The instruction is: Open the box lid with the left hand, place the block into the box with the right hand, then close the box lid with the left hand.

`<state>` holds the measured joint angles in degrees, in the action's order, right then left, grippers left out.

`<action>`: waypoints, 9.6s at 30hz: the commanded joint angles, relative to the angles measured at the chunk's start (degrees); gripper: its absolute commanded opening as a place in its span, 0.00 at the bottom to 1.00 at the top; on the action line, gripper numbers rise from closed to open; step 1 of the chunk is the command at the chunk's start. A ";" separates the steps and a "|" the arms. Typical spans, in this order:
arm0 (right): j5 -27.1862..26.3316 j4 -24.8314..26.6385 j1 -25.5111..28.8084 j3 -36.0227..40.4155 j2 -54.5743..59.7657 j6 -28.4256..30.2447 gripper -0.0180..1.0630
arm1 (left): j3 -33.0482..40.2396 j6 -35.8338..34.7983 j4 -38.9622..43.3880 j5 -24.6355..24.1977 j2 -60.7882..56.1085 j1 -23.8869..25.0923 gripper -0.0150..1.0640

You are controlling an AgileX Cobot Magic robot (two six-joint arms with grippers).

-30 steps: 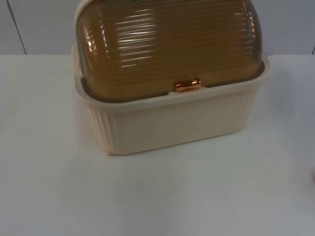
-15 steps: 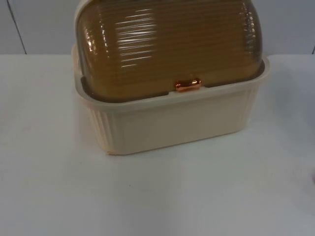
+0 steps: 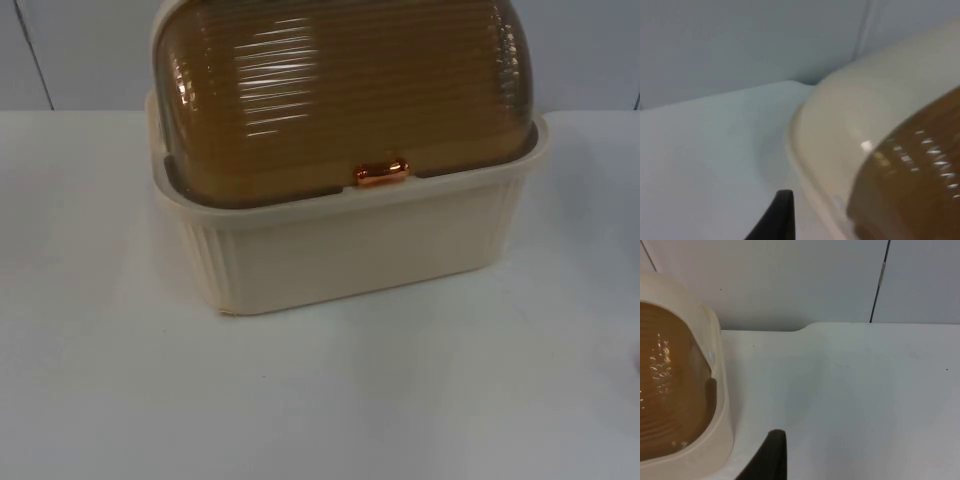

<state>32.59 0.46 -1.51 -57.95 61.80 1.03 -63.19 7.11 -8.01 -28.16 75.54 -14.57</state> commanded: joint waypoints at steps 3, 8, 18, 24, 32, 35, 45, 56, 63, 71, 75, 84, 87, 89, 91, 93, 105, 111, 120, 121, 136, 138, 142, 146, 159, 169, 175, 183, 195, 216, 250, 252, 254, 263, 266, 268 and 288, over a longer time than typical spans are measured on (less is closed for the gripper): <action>-0.41 -0.46 0.29 -0.45 -0.08 0.46 0.99 | -5.80 0.14 9.14 -3.29 5.66 -9.76 0.99; 0.63 -0.46 0.29 -0.45 -0.08 1.14 0.99 | -6.17 0.14 22.36 -3.18 10.64 -20.93 0.99; 1.00 -0.46 0.29 -0.45 -0.08 1.14 0.99 | -6.17 0.14 46.01 -3.04 21.24 -36.17 0.99; 1.00 -0.46 0.29 -0.45 -0.08 1.14 0.99 | -6.17 -4.55 55.67 -4.75 27.60 -37.47 0.99; 1.00 -0.46 0.29 -0.45 -0.08 1.58 0.99 | -6.17 -22.09 70.32 -8.55 30.01 -40.10 0.99; 1.00 -0.46 0.29 -0.45 -0.08 1.79 0.99 | -6.17 -29.45 76.62 -8.55 30.24 -42.23 0.99; 1.14 -1.81 0.29 -0.45 -0.08 1.75 0.99 | 6.02 -55.13 103.47 -2.46 29.91 -44.75 0.99; 0.58 -1.81 0.29 -0.45 -0.08 1.75 0.99 | 7.41 -60.11 106.13 -0.02 29.55 -44.03 0.99; 0.58 -1.81 0.29 -0.45 -0.08 1.62 0.99 | 7.41 -60.11 107.96 -0.02 30.36 -40.16 0.99; 0.58 -1.81 0.29 -0.45 -0.08 1.62 0.99 | 7.41 -60.11 107.96 -0.02 30.36 -37.31 0.99; 0.58 -1.81 0.29 -0.45 -0.08 1.62 0.99 | 7.07 -60.21 107.96 0.82 30.36 -37.33 0.99; 0.58 -1.81 0.29 -0.45 -0.08 1.62 0.99 | 5.30 -60.43 107.96 4.88 30.36 -37.33 0.64; 0.58 -1.81 0.29 -0.45 -0.08 1.62 0.99 | 5.30 -60.43 107.96 5.16 30.36 -37.33 0.47; 0.58 -1.81 0.29 -0.45 -0.08 1.62 0.99 | 5.30 -60.43 107.96 5.02 30.36 -37.33 0.33; 0.58 -1.81 0.29 -0.45 -0.08 1.62 0.99 | 5.30 -60.43 107.96 5.02 30.36 -37.33 0.27; 0.58 -1.81 0.29 -0.45 -0.08 1.62 0.99 | 5.30 -60.80 107.96 5.02 30.36 -37.33 0.16; 0.58 -1.81 0.29 -0.45 -0.08 1.62 0.99 | 5.30 -61.62 107.96 9.46 30.36 -37.33 0.01; 0.58 -1.81 0.29 -0.45 -0.08 1.49 0.99 | 4.48 -59.75 107.96 9.40 32.04 -37.33 0.01; 0.58 -1.81 0.29 -0.45 -0.08 1.49 0.99 | 2.76 -57.44 107.96 6.53 34.39 -37.17 0.01; 0.58 -1.81 0.29 -0.45 -0.08 1.49 0.99 | 2.76 -56.79 107.96 6.54 34.39 -36.79 0.01; -0.36 -1.81 0.29 -0.45 -0.08 1.50 0.99 | 1.75 -56.79 107.96 9.64 34.39 -32.62 0.01; -0.36 -1.81 0.29 -0.45 -0.08 1.50 0.99 | 1.75 -56.79 107.96 9.10 34.39 -32.62 0.01; -0.34 -1.81 0.29 -0.45 -0.08 1.60 0.99 | 1.75 -56.79 107.96 4.33 34.39 -32.62 0.01; -0.34 -1.81 0.29 -0.45 -0.08 1.60 0.99 | 1.75 -56.79 107.96 3.01 33.61 -32.62 0.01; -0.03 -1.81 0.29 -0.45 -0.08 1.60 0.99 | 1.75 -56.79 107.96 3.04 31.85 -32.62 0.01; 0.69 -1.81 0.29 -0.45 -0.08 1.49 0.99 | 1.62 -56.79 107.96 2.51 31.85 -32.62 0.01; 1.18 -1.81 0.29 -0.45 -0.08 1.49 0.99 | 0.53 -55.77 107.96 8.76 30.66 -32.62 0.01; 1.49 -1.81 0.29 -0.45 -0.08 1.49 0.99 | -1.21 -55.77 107.90 15.28 27.79 -27.82 0.01; 0.80 -1.81 0.29 -0.45 -0.08 1.60 0.99 | -1.43 -50.39 95.67 25.09 24.51 -26.05 0.01; 1.14 -1.81 0.29 -0.45 -0.08 1.60 0.99 | 6.54 -34.37 84.90 22.87 24.57 -29.44 0.01; 2.06 -1.81 0.29 -0.45 -0.08 1.32 0.99 | 1.22 -34.49 86.76 17.01 30.21 -30.10 0.01; 2.06 -1.81 0.29 -0.45 -0.08 1.48 0.99 | 1.22 -34.36 86.76 17.82 29.94 -30.10 0.01; 2.06 -1.92 0.29 -0.45 -0.08 1.45 0.99 | 1.33 -34.36 86.46 18.66 29.57 -30.10 0.01; 1.95 -4.68 0.29 -0.45 -0.08 1.08 0.99 | 3.54 -34.36 86.86 21.57 28.73 -30.10 0.01; 1.72 -4.68 0.29 -0.45 -0.08 1.13 0.99 | 3.54 -34.36 87.00 21.59 29.15 -30.10 0.01; 1.22 -4.80 0.29 -0.45 -0.08 1.13 0.99 | 3.54 -34.36 87.00 21.44 29.72 -30.10 0.01; 1.41 -4.81 0.29 -0.45 -0.08 0.91 0.99 | 3.54 -34.36 88.08 18.00 30.32 -29.99 0.01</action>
<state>34.63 -3.99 -1.51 -57.95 61.80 2.13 -59.79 -27.01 79.66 -9.71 105.73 -44.37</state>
